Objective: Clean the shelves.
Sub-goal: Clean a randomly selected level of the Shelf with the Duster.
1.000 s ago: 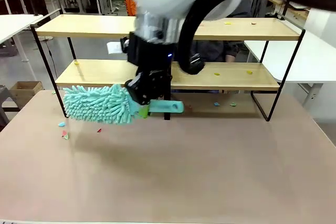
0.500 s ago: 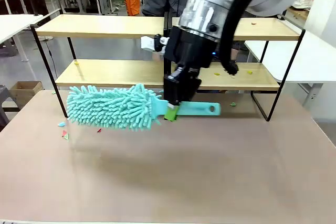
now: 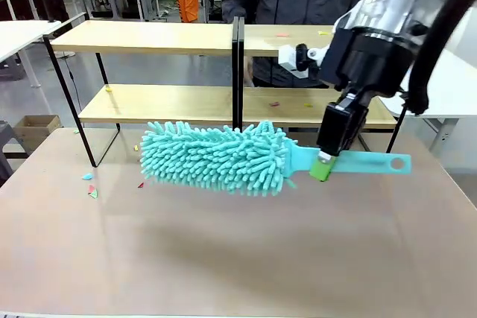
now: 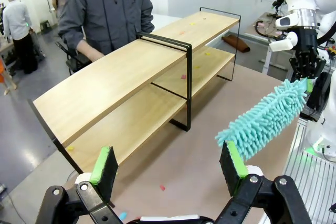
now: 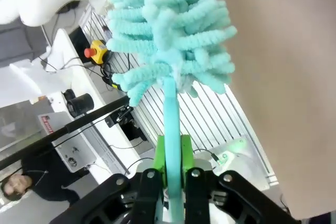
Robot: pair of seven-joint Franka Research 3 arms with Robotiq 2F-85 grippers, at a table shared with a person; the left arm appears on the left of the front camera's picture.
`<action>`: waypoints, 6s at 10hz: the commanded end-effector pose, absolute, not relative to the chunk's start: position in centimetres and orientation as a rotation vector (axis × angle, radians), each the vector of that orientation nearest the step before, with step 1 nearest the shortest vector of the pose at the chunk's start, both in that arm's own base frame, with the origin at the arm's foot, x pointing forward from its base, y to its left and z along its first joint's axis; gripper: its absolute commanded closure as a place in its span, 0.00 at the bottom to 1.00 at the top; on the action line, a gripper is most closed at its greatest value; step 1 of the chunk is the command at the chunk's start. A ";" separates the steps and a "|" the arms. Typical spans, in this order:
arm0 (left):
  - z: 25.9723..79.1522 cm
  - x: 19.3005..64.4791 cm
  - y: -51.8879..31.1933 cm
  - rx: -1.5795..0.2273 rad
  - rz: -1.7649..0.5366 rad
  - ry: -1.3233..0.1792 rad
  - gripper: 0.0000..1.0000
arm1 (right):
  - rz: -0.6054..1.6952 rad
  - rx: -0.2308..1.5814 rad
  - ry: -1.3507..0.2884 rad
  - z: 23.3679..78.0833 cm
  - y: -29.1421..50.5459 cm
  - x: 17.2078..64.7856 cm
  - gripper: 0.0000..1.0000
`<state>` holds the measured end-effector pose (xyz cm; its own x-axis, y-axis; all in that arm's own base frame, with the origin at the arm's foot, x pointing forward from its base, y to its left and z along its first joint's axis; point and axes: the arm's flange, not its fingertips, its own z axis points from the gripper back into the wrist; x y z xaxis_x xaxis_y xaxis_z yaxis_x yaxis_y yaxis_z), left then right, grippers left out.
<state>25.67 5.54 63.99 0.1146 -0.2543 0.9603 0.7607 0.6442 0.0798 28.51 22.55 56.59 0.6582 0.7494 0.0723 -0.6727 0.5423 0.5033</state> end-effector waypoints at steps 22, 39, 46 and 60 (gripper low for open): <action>63.8 25.8 5.5 -0.505 -0.796 -1.245 0.00 | 0.620 0.651 -0.073 55.5 13.9 23.0 0.88; 63.8 25.8 5.5 -0.505 -0.796 -1.245 0.00 | 0.360 0.319 -0.385 48.7 53.6 40.1 0.88; 63.8 25.8 5.5 -0.505 -0.796 -1.245 0.00 | 0.320 0.200 -0.492 47.9 61.9 41.2 0.88; 63.8 25.8 5.5 -0.505 -0.796 -1.245 0.00 | 0.328 -0.080 -0.545 50.2 62.1 43.3 0.88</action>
